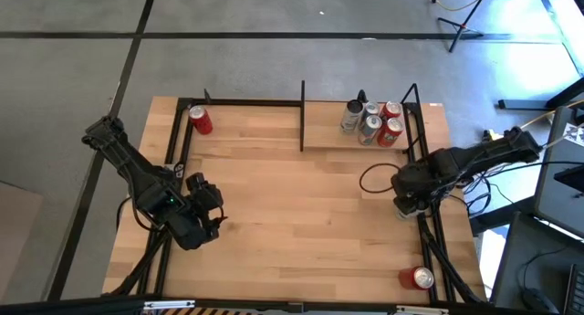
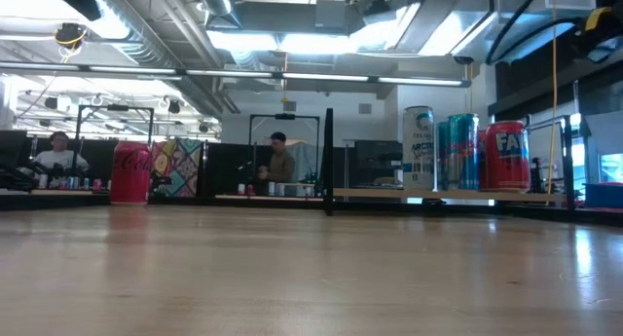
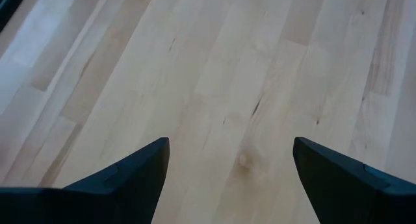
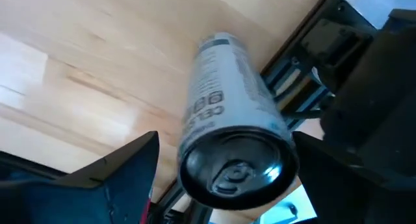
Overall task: Place canned beverage on shelf
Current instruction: Put the white soda can on the shelf aligned with the other white soda can
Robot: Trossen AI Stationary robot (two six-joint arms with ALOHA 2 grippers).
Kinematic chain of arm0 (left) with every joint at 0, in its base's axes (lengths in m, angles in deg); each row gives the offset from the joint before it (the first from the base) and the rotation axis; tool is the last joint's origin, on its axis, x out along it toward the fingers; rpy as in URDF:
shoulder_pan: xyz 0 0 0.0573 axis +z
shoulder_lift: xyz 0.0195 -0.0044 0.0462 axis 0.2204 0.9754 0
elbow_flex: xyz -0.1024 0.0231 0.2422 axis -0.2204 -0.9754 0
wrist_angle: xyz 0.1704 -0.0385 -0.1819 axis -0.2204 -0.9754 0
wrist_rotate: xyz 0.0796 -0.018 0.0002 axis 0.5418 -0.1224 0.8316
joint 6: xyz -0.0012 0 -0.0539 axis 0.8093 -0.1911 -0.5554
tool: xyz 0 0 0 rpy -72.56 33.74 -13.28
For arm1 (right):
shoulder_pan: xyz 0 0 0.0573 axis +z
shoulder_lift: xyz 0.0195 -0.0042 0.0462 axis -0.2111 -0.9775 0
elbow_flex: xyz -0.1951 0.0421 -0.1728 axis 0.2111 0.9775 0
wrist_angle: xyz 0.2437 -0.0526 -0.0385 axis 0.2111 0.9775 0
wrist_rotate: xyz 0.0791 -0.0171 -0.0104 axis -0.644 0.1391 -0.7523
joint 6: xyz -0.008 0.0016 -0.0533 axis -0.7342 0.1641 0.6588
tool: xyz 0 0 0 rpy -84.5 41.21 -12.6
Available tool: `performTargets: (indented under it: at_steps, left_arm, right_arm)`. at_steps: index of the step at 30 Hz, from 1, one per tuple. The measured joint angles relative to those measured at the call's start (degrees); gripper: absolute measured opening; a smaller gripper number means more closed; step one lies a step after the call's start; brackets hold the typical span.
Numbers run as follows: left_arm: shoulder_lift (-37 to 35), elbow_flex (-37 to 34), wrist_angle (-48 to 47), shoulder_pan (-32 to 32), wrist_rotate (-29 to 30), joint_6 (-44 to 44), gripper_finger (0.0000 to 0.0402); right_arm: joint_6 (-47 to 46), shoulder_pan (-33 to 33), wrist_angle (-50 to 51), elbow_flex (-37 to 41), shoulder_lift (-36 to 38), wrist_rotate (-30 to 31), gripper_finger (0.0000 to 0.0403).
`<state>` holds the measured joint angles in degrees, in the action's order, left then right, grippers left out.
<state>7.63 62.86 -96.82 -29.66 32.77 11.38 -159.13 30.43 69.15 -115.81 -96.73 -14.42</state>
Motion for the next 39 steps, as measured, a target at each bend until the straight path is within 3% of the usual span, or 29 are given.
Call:
performTargets:
  at_steps: [7, 12, 21, 24, 28, 32, 39]
  left_arm:
    - [0.0, 0.0, 0.0, 0.0, 0.2, 1.1, 0.0316]
    - [0.0, 0.0, 0.0, 0.0, 0.2, 2.1, 0.0316]
    - [0.0, 0.0, -0.6, 0.0, 0.0, 3.1, 0.0316]
    - [0.0, 0.0, -0.7, 0.0, -0.4, 3.5, 0.0316]
    - [0.0, 0.0, -0.9, 0.0, -1.2, 5.0, 0.0316]
    - [0.0, 0.0, -0.8, -0.1, -2.6, 4.9, 0.0316]
    - [-0.1, 0.0, -0.8, -1.1, -4.1, 4.1, 0.0316]
  right_arm:
    - [-10.3, 9.3, 0.0, 0.0, -3.0, -0.3, 0.0335]
    - [-15.0, 13.8, -2.9, 0.0, -3.4, 3.7, 0.0335]
    - [-15.7, 13.7, -3.4, 0.0, -3.6, 8.7, 0.0331]
    - [-15.5, 14.0, -3.5, 0.0, -4.6, 7.2, 0.0302]
    - [-15.1, 14.4, -3.6, -0.1, -4.7, 7.1, 0.0236]
    - [-15.3, 14.4, -7.4, -1.2, -5.0, 7.4, 0.0229]
    - [-13.8, 14.3, -10.0, -10.2, -9.0, 19.3, 0.0229]
